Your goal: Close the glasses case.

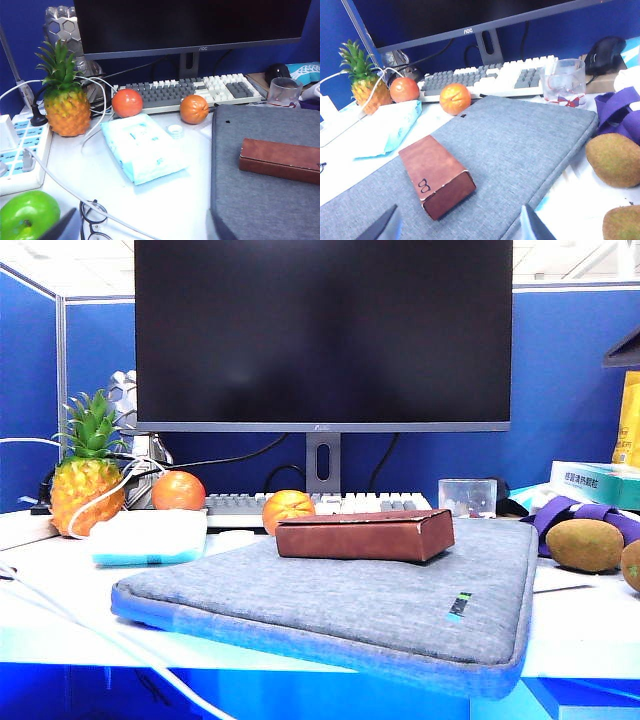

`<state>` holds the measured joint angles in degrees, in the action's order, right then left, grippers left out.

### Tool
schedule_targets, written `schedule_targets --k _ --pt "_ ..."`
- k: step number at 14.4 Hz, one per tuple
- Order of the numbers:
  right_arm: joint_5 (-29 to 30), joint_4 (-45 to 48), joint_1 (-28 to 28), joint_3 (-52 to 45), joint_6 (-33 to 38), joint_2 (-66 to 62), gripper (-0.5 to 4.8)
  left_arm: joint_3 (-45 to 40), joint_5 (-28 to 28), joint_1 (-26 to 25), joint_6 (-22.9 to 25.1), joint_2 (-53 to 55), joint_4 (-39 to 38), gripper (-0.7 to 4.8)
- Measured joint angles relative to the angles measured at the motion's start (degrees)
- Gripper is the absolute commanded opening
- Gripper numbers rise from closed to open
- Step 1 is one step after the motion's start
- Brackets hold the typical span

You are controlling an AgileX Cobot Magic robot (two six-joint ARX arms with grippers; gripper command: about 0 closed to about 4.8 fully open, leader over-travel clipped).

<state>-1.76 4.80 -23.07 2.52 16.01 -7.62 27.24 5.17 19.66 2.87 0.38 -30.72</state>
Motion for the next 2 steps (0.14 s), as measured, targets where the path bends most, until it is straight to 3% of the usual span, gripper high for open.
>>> schedule_targets --k 2 --pt "0.0 -0.2 0.0 0.0 0.0 0.0 3.15 0.0 0.0 0.0 0.0 0.0 0.0 3.32"
